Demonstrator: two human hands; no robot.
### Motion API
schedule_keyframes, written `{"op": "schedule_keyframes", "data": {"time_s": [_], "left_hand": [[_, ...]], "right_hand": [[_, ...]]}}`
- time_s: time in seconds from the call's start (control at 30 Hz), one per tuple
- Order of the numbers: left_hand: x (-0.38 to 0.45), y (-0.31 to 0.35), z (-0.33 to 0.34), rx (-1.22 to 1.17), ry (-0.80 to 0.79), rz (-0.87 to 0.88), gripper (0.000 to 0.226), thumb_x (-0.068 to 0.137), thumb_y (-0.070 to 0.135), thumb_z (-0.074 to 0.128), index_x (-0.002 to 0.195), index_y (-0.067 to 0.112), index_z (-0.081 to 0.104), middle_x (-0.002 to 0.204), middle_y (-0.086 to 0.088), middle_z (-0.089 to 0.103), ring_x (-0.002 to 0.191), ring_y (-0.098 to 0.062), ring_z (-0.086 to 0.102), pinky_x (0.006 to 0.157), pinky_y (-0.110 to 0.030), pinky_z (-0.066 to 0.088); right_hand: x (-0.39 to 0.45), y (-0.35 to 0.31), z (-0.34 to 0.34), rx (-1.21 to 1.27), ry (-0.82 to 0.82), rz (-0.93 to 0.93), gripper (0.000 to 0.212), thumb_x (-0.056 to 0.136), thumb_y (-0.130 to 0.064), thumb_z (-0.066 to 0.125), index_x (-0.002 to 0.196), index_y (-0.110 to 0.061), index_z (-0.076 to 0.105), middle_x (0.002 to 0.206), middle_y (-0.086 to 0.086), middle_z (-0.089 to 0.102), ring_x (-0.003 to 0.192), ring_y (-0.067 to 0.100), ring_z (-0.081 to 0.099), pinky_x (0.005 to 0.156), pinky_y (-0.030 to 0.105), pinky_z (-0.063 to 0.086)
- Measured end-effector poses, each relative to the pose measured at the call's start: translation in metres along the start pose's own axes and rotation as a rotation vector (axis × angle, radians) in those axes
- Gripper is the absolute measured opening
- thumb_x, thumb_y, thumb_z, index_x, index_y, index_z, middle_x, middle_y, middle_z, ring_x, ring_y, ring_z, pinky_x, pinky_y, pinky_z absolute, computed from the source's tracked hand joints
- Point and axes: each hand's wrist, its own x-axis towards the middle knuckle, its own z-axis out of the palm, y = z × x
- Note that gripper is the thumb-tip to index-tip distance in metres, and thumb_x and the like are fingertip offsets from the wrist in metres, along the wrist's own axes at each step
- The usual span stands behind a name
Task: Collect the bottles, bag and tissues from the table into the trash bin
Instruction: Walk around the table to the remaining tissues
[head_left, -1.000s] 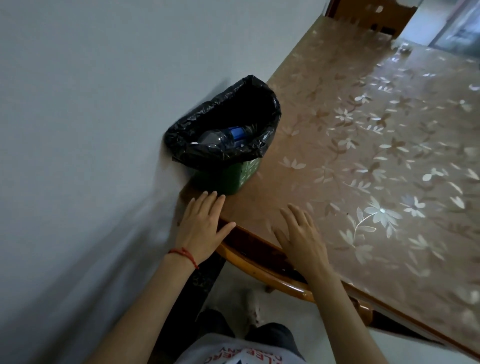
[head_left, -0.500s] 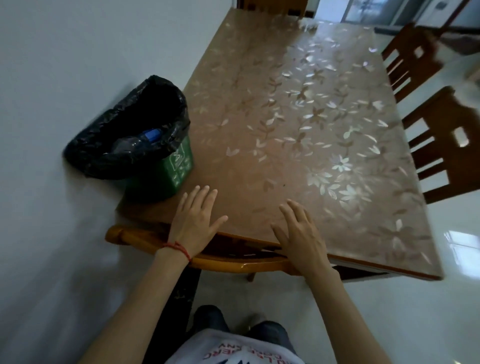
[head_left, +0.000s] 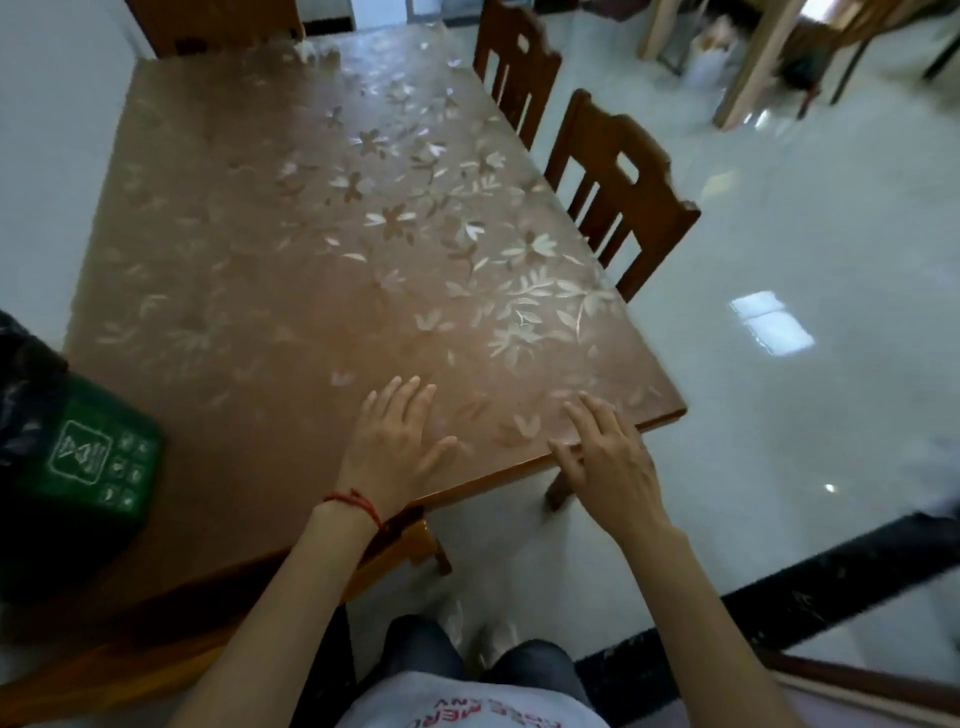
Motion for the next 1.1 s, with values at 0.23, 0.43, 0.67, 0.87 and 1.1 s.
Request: {"op": "schedule_keyframes", "data": {"time_s": [0.23,0.43,0.67,0.87,1.1], "left_hand": [[0.061,0.057,0.013,0.018,-0.065,0.332,0.076,0.083,0.058,0.017,0.138,0.007,0.035,0.143,-0.015,0.040,0.136,-0.030,0.031,0.112,-0.044,0.021],[0.105,0.100,0.029,0.043,-0.126,0.570,0.079,0.084,0.061,0.013,0.140,0.008,0.029,0.147,-0.015,0.034,0.139,-0.029,0.026,0.114,-0.042,0.014],[0.131,0.158,0.048,0.034,-0.161,0.733,0.076,0.083,0.058,0.019,0.140,0.010,0.032,0.147,-0.014,0.034,0.138,-0.030,0.026,0.114,-0.041,0.013],[0.152,0.224,0.062,-0.025,-0.202,0.787,0.065,0.091,0.050,0.035,0.141,0.010,0.029,0.149,-0.014,0.030,0.140,-0.030,0.020,0.115,-0.042,0.012],[0.201,0.323,0.070,-0.037,-0.113,0.774,0.067,0.085,0.052,0.037,0.130,0.003,0.046,0.132,-0.022,0.051,0.126,-0.041,0.042,0.104,-0.051,0.035]], "right_hand": [[-0.021,0.048,-0.024,-0.049,0.106,0.303,0.044,0.083,-0.028,0.065,0.118,-0.002,0.056,0.122,0.020,0.058,0.114,0.035,0.054,0.091,0.045,0.047],[-0.055,0.076,-0.035,-0.080,0.188,0.563,0.042,0.084,-0.025,0.064,0.118,-0.001,0.056,0.124,0.022,0.056,0.117,0.037,0.052,0.091,0.048,0.046],[-0.085,0.113,-0.044,-0.095,0.250,0.729,0.044,0.085,-0.025,0.063,0.119,0.001,0.056,0.125,0.022,0.055,0.118,0.036,0.051,0.094,0.048,0.044],[-0.092,0.166,-0.060,-0.081,0.294,0.788,0.045,0.086,-0.026,0.061,0.122,0.000,0.053,0.129,0.021,0.053,0.123,0.035,0.047,0.097,0.048,0.041],[-0.079,0.263,-0.104,-0.110,0.341,0.767,0.043,0.085,-0.025,0.064,0.119,0.000,0.056,0.126,0.022,0.055,0.119,0.036,0.050,0.093,0.049,0.044]]}}
